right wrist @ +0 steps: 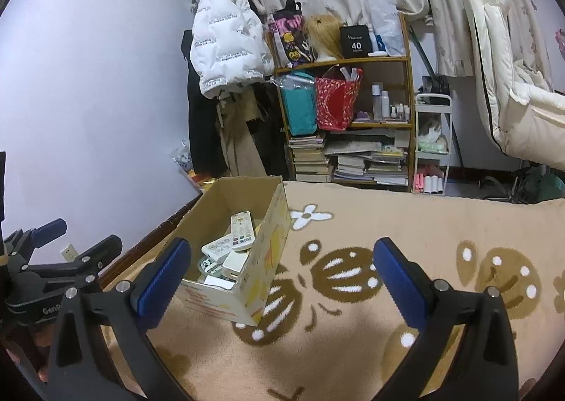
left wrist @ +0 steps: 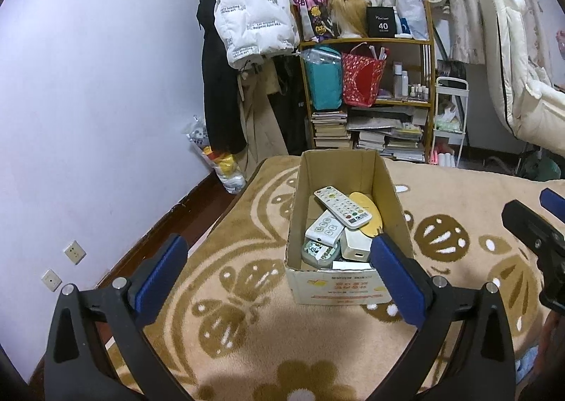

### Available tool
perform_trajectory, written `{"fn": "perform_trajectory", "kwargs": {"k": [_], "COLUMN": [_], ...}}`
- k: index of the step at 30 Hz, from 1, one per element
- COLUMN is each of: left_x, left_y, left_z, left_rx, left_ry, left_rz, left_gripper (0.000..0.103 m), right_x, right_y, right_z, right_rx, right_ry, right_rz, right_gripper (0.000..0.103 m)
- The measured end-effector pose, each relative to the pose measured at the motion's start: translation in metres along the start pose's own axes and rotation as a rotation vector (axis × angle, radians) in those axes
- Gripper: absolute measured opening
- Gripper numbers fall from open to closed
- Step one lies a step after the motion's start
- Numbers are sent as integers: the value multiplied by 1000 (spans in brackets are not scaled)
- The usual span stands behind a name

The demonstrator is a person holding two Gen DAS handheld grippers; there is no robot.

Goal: Organize rigid objects

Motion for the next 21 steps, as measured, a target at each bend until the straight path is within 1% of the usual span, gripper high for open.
{"fn": "perform_trajectory", "kwargs": {"k": [4,7,12,15,21], "left_x": [-5,-8,-8,-7,-6], "left_y": [-3,-3,-2,-2,-2], "left_z": [-3,-1,9,15,23], "left_rx": [-29,-28,-9,7,18], "left_ry": [26,38,35,27,26], "left_rz": [24,35,32,30,17], "left_gripper": [102,102,102,102,102], "right_x": [1,-1,-4,-4,-5], "right_y": [-3,-7,-12,-13,-16], "right_z": [1,5,13,17,23], "right_rx": [-6,7,25,27,36], "right_ry": [-16,-10,-8,-21,-11], "right_rz": [-9,3,10,2,4], "right_gripper": [103,103,103,103,103]}}
Point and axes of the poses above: each gripper's, at about its wrist camera, not at the fingertips, and z roughly the way its jaws point, x to its left, y to its top, the point moved 4 cm from there along z, roughly the way its jaws point, and after that the axes turned 10 degrees about x, right-handed, at the moved point
